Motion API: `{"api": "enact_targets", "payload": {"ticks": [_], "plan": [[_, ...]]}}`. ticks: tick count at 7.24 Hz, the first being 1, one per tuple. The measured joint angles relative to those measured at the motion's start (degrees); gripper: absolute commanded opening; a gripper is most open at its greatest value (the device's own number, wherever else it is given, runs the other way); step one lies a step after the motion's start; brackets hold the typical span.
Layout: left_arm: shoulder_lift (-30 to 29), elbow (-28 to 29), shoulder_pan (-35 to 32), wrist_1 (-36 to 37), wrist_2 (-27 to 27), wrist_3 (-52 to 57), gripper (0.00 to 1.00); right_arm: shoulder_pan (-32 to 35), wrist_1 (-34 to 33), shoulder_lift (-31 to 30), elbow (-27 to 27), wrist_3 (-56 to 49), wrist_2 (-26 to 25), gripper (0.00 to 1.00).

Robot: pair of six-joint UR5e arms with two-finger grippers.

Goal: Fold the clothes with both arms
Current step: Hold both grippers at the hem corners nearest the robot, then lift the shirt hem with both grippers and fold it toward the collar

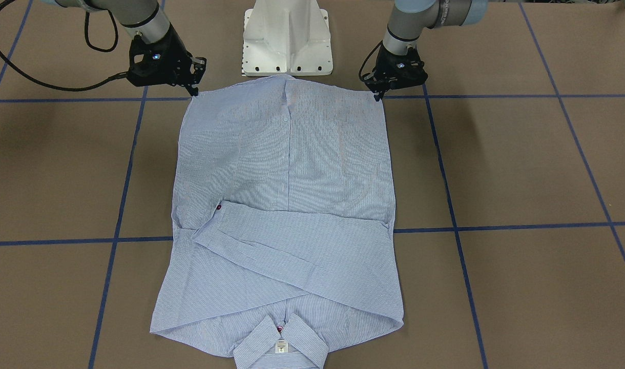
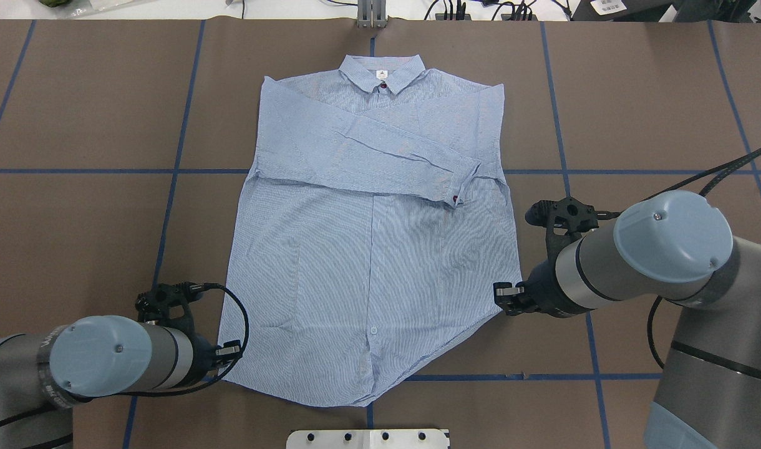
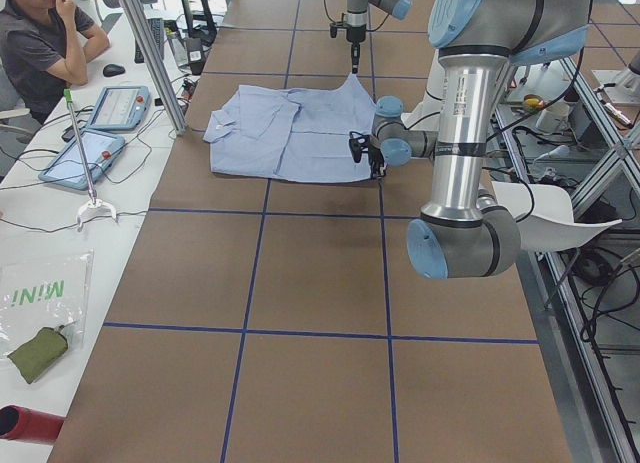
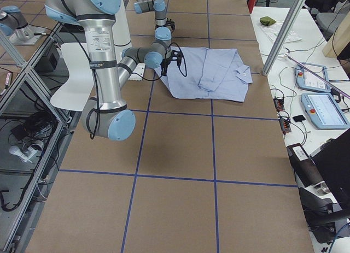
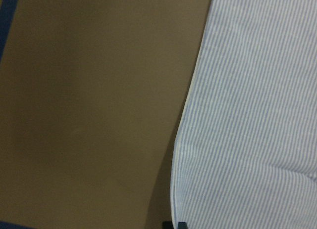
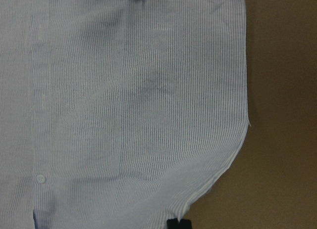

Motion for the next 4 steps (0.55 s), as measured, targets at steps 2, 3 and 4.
{"api": "enact_targets", "payload": {"ticks": [2,3,4], "plan": [[-0.2,-4.1,-0.3,3.5,-0.2,0.3,0.0,0.4,0.1,0.0,0.6,0.0,1.4,0.0],[-0.2,-5.3,-0.4,4.4,-0.2,0.4,0.0,0.8,0.1,0.0,1.1,-0.2,2.9,0.0],[-0.2,-6.7,-0.4,5.7,-0.3,0.5,0.0,1.9,0.1,-0.1,1.5,-0.7,5.6,0.0]]}}
